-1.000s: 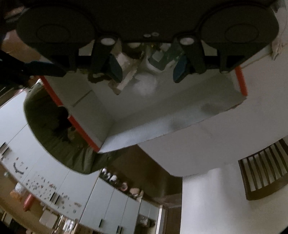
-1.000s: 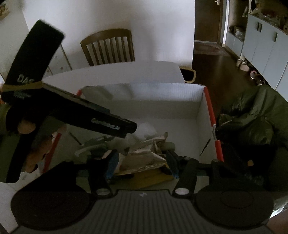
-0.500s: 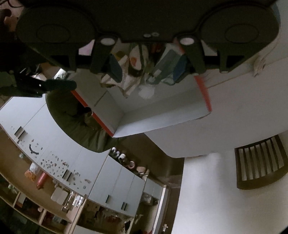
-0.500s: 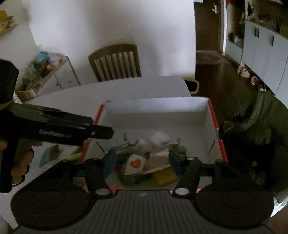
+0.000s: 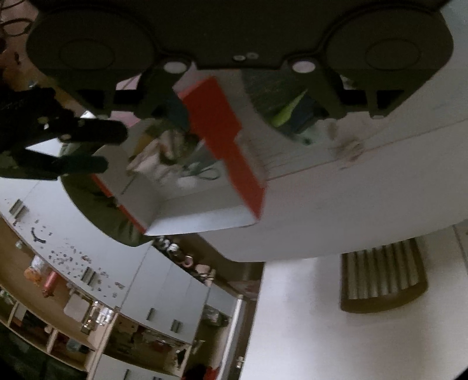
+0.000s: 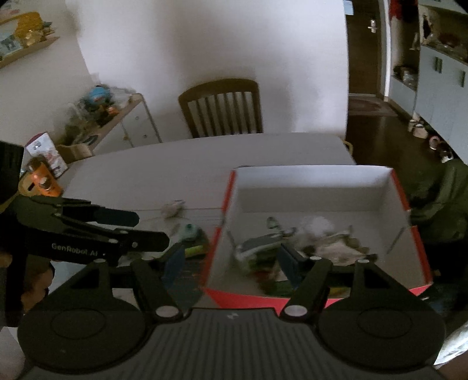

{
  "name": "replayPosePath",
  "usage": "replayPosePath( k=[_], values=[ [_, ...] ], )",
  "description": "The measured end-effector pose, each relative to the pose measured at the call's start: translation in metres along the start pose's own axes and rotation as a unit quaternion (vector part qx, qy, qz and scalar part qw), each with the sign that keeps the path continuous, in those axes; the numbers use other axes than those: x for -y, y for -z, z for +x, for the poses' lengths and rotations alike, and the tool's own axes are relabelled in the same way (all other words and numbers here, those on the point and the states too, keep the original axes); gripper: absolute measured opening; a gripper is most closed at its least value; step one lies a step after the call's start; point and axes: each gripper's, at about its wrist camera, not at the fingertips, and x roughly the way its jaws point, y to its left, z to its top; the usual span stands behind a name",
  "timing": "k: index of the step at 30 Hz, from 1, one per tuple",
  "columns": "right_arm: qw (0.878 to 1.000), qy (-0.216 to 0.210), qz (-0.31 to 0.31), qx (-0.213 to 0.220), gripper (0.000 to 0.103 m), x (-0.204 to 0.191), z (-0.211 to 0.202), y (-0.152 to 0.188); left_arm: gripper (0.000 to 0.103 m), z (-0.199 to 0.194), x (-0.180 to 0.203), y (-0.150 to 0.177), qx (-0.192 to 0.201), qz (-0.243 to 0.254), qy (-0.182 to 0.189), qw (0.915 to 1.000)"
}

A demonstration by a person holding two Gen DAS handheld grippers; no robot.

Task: Organize objects
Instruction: 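Move both grippers back over the table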

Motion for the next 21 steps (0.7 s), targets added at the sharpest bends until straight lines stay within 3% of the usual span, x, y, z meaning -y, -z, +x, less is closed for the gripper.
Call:
replayPosePath(
  k=[9,13,21],
  values=[
    [1.000,-0.016,0.004,-0.009,0.076,-0.040,0.020,0.007,0.102,-0.025,-0.046,0.026,0.011,0.001,-0.033,0.9994],
    [1.000,-0.012,0.005,-0.018,0.076,-0.054,0.032,0.008,0.102,-0.028,-0.064,0.035,0.012,0.003,-0.047,0.9988],
    [0.999,-0.002,0.007,-0.041,0.076,-0.079,0.063,0.003,0.102,-0.019,-0.098,0.047,0.003,0.002,-0.027,0.9996]
  ],
)
